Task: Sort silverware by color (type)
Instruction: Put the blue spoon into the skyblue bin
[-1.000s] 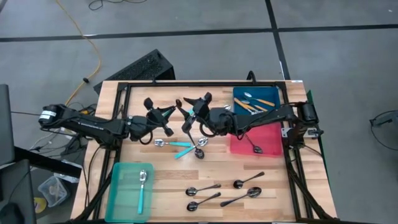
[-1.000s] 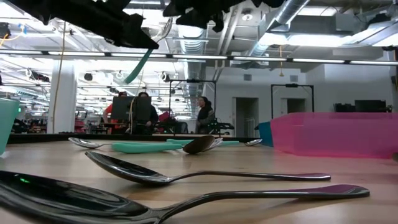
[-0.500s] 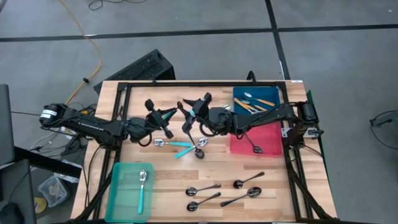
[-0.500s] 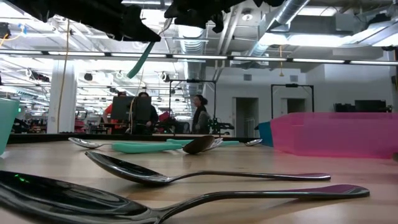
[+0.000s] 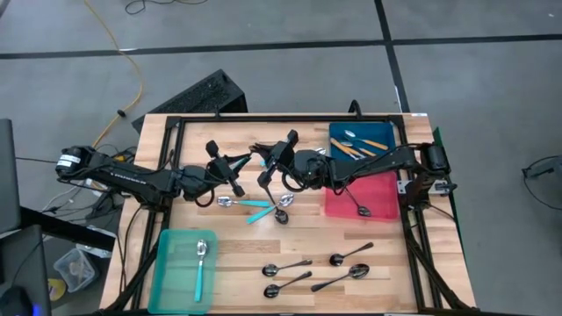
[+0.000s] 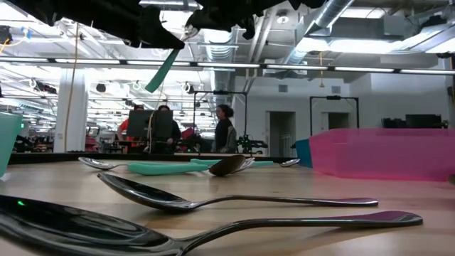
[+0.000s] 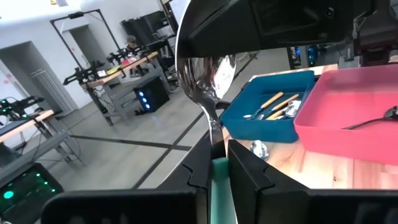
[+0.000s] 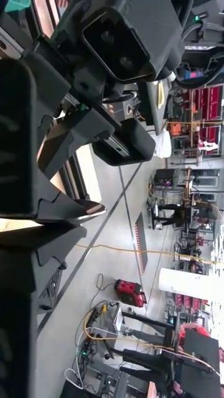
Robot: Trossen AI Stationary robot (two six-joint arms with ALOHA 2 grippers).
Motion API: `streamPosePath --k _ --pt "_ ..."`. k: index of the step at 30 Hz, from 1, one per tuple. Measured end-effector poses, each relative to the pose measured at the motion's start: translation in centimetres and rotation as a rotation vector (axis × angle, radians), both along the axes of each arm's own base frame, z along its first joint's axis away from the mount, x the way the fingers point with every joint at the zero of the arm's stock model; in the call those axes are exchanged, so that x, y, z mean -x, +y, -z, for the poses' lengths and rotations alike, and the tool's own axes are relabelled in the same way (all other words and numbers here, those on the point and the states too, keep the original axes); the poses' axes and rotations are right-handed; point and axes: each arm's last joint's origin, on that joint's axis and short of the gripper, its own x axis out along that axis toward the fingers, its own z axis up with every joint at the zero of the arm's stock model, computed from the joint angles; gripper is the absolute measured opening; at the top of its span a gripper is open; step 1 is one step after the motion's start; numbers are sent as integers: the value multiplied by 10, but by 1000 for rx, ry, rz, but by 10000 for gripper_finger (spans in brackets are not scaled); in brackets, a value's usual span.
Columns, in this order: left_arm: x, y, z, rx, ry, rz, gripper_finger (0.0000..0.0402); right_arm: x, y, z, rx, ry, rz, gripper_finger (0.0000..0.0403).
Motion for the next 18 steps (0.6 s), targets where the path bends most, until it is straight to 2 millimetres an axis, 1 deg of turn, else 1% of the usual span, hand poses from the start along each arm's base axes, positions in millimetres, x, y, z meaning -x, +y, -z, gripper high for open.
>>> streamPosePath --k 3,5,10,13,16,18 --pt "0 0 0 -3 2 1 20 0 0 0 -2 0 0 25" --pt "0 0 1 -12 17 6 35 1 0 -1 -2 -2 -1 25" --pt "0 -1 3 2 32 28 101 2 0 -4 12 1 -6 25" --pt "0 -1 4 30 17 22 141 7 0 -11 14 -4 -4 25" --pt "2 -1 2 40 14 22 173 9 -1 -16 18 -13 3 25" --pt "3 -1 1 49 2 23 189 11 -1 -16 30 16 6 25"
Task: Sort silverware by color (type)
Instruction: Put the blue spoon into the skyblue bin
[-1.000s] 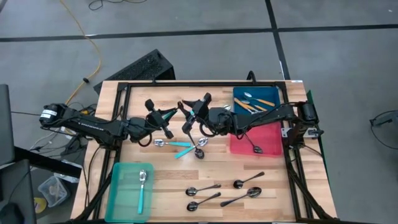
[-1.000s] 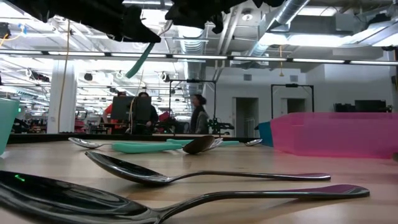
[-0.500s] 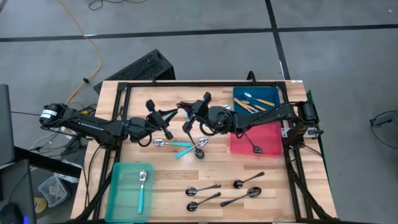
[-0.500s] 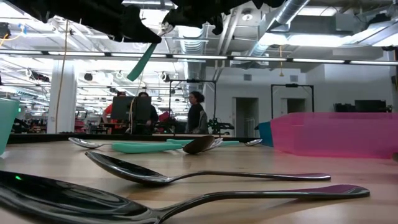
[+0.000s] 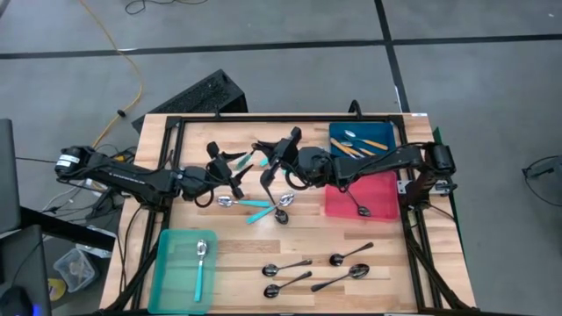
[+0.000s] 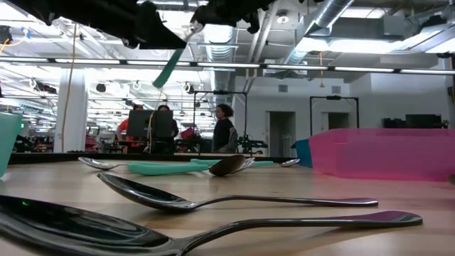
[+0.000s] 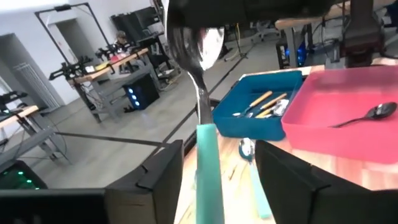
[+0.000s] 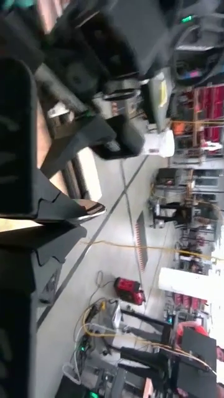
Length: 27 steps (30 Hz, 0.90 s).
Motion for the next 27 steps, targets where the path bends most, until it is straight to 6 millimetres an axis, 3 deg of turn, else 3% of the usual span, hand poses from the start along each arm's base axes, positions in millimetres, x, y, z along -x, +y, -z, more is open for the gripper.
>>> streamPosePath --k 6,14,19,27 --pt "12 1 -11 41 -60 -5 205 9 -2 -9 33 38 65 25" --pt "40 5 -34 43 -149 -46 205 19 -1 -4 -8 165 78 25" --pt "65 9 -54 -2 -248 -115 206 11 8 13 -117 171 -34 25" --pt "110 14 -96 -6 -464 -121 206 -26 37 45 -249 2 -322 25"
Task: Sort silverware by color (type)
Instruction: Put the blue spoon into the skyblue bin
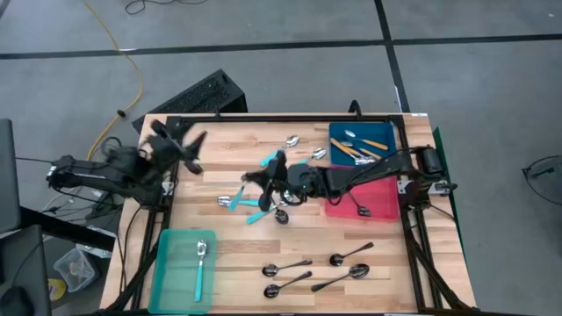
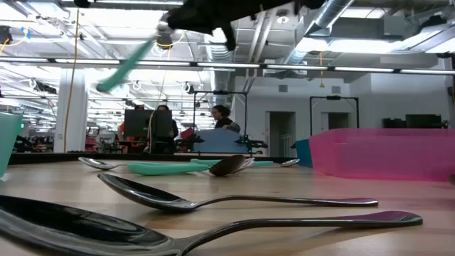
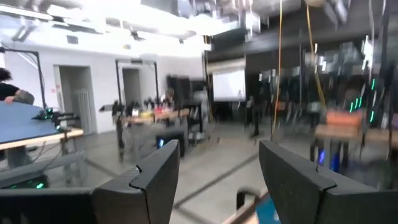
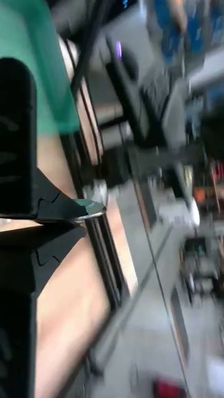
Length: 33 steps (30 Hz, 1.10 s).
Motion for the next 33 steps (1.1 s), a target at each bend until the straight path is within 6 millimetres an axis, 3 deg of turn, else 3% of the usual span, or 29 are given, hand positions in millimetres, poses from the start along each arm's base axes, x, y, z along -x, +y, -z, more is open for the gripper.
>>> streamPosePath --k 6,12,18,25,33 --pt "31 3 -25 34 -179 25 206 -36 18 30 -89 -57 -160 25" --pt "45 4 -30 43 -241 39 206 -76 36 23 -107 -126 -326 25" --pt "48 4 -30 46 -254 47 206 -113 48 18 -110 -116 -466 25" --pt "47 4 -29 46 -237 47 206 -149 59 36 -128 -68 -568 25" --pt "43 4 -23 44 -164 43 206 -162 58 63 -202 -48 -604 25"
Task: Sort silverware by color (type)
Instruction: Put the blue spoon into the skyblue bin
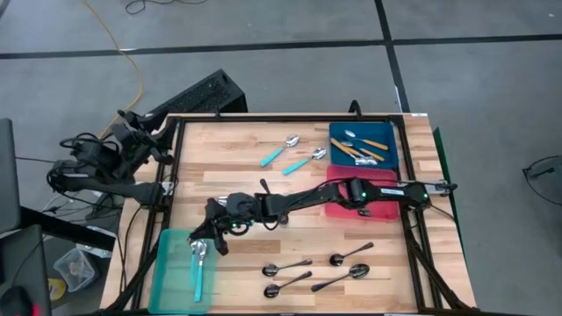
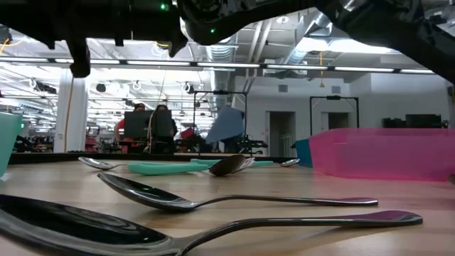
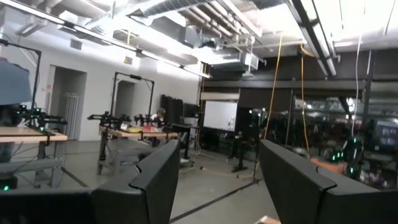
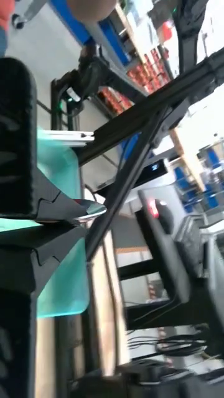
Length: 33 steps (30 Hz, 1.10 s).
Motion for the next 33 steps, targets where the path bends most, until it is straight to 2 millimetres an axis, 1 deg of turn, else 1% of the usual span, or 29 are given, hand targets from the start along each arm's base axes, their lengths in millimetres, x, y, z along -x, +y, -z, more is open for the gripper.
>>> streamPosePath --k 5,7,14,17,21,25,28,33 --pt "-2 0 3 4 32 4 206 -2 -4 11 34 25 11 25" --pt "-2 0 4 5 38 5 206 -4 -3 23 43 37 10 25" --pt "-2 0 4 6 39 4 206 -7 -1 49 40 96 3 25" --pt "-2 0 4 7 39 4 206 -6 -4 50 63 120 24 28" --pt "-2 0 4 8 38 3 206 -7 -8 52 85 133 50 42" --pt "-2 0 4 8 38 3 206 -6 -12 56 90 177 61 39" --pt "-2 0 4 8 39 3 206 -6 -12 58 98 205 74 40" --pt "-3 0 4 8 42 3 206 -5 -12 61 109 236 75 55"
